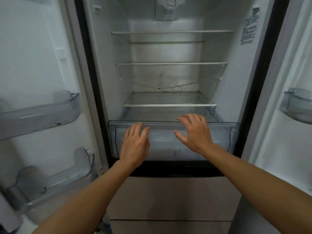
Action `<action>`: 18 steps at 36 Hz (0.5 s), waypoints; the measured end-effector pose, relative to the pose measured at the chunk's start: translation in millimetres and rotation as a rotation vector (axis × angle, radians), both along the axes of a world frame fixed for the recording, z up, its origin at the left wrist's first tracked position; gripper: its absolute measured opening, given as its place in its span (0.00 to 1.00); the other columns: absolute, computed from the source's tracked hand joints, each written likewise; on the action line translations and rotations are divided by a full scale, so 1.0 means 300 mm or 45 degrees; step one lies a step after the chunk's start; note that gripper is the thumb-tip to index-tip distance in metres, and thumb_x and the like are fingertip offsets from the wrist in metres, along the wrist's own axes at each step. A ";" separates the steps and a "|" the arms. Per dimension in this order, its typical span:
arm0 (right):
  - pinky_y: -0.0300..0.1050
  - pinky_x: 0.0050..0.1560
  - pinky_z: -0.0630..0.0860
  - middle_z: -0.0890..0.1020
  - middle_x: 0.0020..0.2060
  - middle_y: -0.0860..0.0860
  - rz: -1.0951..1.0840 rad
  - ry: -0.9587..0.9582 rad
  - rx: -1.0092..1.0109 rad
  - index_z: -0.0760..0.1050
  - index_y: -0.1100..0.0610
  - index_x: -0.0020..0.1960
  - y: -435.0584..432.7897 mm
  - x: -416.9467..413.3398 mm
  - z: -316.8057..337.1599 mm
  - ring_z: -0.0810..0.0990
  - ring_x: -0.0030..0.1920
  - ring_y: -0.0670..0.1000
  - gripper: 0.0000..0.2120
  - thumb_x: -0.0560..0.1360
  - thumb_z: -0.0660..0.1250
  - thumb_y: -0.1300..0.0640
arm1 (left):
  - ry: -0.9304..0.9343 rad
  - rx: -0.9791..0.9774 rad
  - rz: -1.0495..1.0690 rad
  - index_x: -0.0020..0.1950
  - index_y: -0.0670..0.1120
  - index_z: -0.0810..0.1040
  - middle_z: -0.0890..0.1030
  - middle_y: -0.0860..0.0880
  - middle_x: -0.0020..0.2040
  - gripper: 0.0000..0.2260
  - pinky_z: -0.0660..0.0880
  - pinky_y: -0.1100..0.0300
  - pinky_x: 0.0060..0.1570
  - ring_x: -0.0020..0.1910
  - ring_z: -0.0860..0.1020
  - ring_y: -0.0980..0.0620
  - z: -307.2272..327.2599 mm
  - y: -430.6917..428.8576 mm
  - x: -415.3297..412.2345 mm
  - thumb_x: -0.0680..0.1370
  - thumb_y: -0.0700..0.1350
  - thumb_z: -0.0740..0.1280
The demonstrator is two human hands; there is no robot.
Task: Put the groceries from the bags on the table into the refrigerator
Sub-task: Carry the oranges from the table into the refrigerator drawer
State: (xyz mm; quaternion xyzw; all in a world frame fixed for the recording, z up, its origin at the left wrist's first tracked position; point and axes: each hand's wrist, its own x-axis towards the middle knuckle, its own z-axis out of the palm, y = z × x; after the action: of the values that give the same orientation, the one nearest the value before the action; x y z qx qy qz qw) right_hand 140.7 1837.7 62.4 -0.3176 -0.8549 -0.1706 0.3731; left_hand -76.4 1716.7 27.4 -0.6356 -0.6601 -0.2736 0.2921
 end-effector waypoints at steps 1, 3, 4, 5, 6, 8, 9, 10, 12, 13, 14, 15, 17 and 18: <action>0.51 0.56 0.69 0.78 0.53 0.52 0.101 0.041 0.051 0.77 0.54 0.60 -0.017 -0.020 0.000 0.76 0.54 0.54 0.21 0.74 0.64 0.42 | -0.007 0.001 0.018 0.65 0.40 0.74 0.74 0.36 0.65 0.19 0.72 0.43 0.59 0.64 0.72 0.38 -0.022 -0.033 0.004 0.75 0.41 0.68; 0.49 0.50 0.70 0.79 0.50 0.52 0.270 0.078 0.117 0.78 0.55 0.57 -0.057 -0.071 -0.007 0.76 0.51 0.54 0.16 0.75 0.66 0.46 | -0.013 -0.027 0.063 0.62 0.41 0.76 0.76 0.39 0.62 0.16 0.74 0.46 0.53 0.59 0.74 0.39 -0.074 -0.108 0.008 0.76 0.43 0.65; 0.49 0.47 0.69 0.79 0.49 0.52 0.344 0.089 0.135 0.79 0.55 0.55 -0.078 -0.100 -0.017 0.77 0.49 0.54 0.14 0.74 0.66 0.48 | -0.016 -0.043 0.093 0.60 0.41 0.77 0.77 0.41 0.58 0.14 0.74 0.48 0.49 0.55 0.76 0.40 -0.102 -0.152 0.009 0.76 0.44 0.62; 0.48 0.44 0.69 0.79 0.48 0.52 0.414 0.099 0.143 0.80 0.56 0.53 -0.098 -0.130 -0.031 0.77 0.48 0.54 0.12 0.74 0.67 0.50 | -0.029 -0.060 0.130 0.57 0.42 0.78 0.78 0.43 0.54 0.14 0.75 0.50 0.44 0.51 0.77 0.42 -0.131 -0.199 0.009 0.76 0.45 0.60; 0.48 0.42 0.70 0.80 0.47 0.52 0.481 0.103 0.138 0.80 0.56 0.51 -0.121 -0.162 -0.050 0.78 0.46 0.54 0.11 0.74 0.67 0.51 | -0.051 -0.083 0.179 0.55 0.43 0.78 0.78 0.44 0.50 0.13 0.74 0.51 0.40 0.47 0.78 0.43 -0.161 -0.251 0.008 0.75 0.46 0.60; 0.48 0.39 0.72 0.79 0.45 0.52 0.604 0.078 0.079 0.80 0.56 0.50 -0.176 -0.229 -0.099 0.78 0.44 0.55 0.10 0.74 0.66 0.51 | -0.110 -0.135 0.313 0.53 0.44 0.79 0.80 0.46 0.46 0.10 0.75 0.53 0.35 0.41 0.79 0.44 -0.211 -0.370 0.007 0.74 0.45 0.64; 0.48 0.38 0.73 0.79 0.44 0.52 0.666 0.057 0.029 0.80 0.56 0.49 -0.210 -0.262 -0.126 0.78 0.44 0.54 0.10 0.74 0.66 0.51 | -0.142 -0.172 0.382 0.52 0.44 0.80 0.81 0.46 0.45 0.10 0.75 0.54 0.33 0.40 0.80 0.44 -0.236 -0.436 0.006 0.72 0.44 0.67; 0.47 0.38 0.74 0.80 0.44 0.52 0.733 0.036 -0.030 0.80 0.56 0.49 -0.249 -0.294 -0.156 0.78 0.44 0.54 0.10 0.74 0.65 0.51 | -0.174 -0.216 0.453 0.51 0.45 0.79 0.81 0.46 0.44 0.10 0.74 0.55 0.31 0.39 0.80 0.44 -0.262 -0.503 0.001 0.71 0.44 0.68; 0.46 0.36 0.75 0.80 0.43 0.52 0.863 -0.006 -0.143 0.80 0.57 0.48 -0.347 -0.355 -0.212 0.79 0.43 0.54 0.11 0.74 0.64 0.51 | -0.258 -0.300 0.610 0.49 0.46 0.78 0.81 0.47 0.43 0.10 0.74 0.55 0.30 0.39 0.80 0.43 -0.311 -0.652 -0.006 0.72 0.47 0.64; 0.46 0.35 0.76 0.80 0.43 0.52 0.915 -0.032 -0.173 0.80 0.57 0.48 -0.401 -0.384 -0.240 0.79 0.42 0.54 0.11 0.74 0.63 0.52 | -0.303 -0.338 0.687 0.49 0.46 0.78 0.81 0.48 0.44 0.11 0.76 0.54 0.31 0.40 0.80 0.43 -0.333 -0.731 -0.008 0.74 0.49 0.60; 0.46 0.34 0.76 0.81 0.42 0.52 0.961 -0.062 -0.181 0.80 0.57 0.47 -0.460 -0.413 -0.269 0.80 0.42 0.54 0.11 0.73 0.62 0.52 | -0.337 -0.372 0.763 0.50 0.46 0.78 0.81 0.48 0.45 0.12 0.77 0.52 0.33 0.42 0.80 0.43 -0.353 -0.812 -0.008 0.75 0.49 0.58; 0.47 0.35 0.76 0.81 0.42 0.52 1.003 -0.096 -0.191 0.80 0.56 0.46 -0.524 -0.440 -0.297 0.80 0.41 0.54 0.11 0.73 0.62 0.52 | -0.367 -0.401 0.840 0.51 0.46 0.78 0.81 0.47 0.46 0.11 0.77 0.51 0.34 0.44 0.80 0.42 -0.369 -0.897 -0.005 0.77 0.48 0.59; 0.47 0.35 0.76 0.81 0.41 0.50 1.109 -0.161 -0.266 0.80 0.55 0.46 -0.661 -0.494 -0.345 0.80 0.41 0.54 0.10 0.72 0.63 0.51 | -0.425 -0.481 0.990 0.53 0.45 0.78 0.81 0.46 0.48 0.08 0.76 0.51 0.37 0.45 0.79 0.42 -0.388 -1.070 0.006 0.78 0.45 0.62; 0.46 0.34 0.77 0.81 0.41 0.50 1.172 -0.198 -0.299 0.80 0.54 0.46 -0.732 -0.520 -0.366 0.80 0.41 0.54 0.10 0.71 0.63 0.51 | -0.454 -0.516 1.066 0.53 0.45 0.77 0.81 0.47 0.49 0.08 0.76 0.51 0.38 0.45 0.79 0.43 -0.395 -1.155 0.011 0.79 0.46 0.61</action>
State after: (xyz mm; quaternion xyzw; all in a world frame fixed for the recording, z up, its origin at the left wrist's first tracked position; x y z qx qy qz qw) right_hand -15.3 1618.2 -47.5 0.0675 -0.9455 0.0868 0.3064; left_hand -73.2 1370.2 -91.1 -0.3033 -0.9383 -0.1033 0.1302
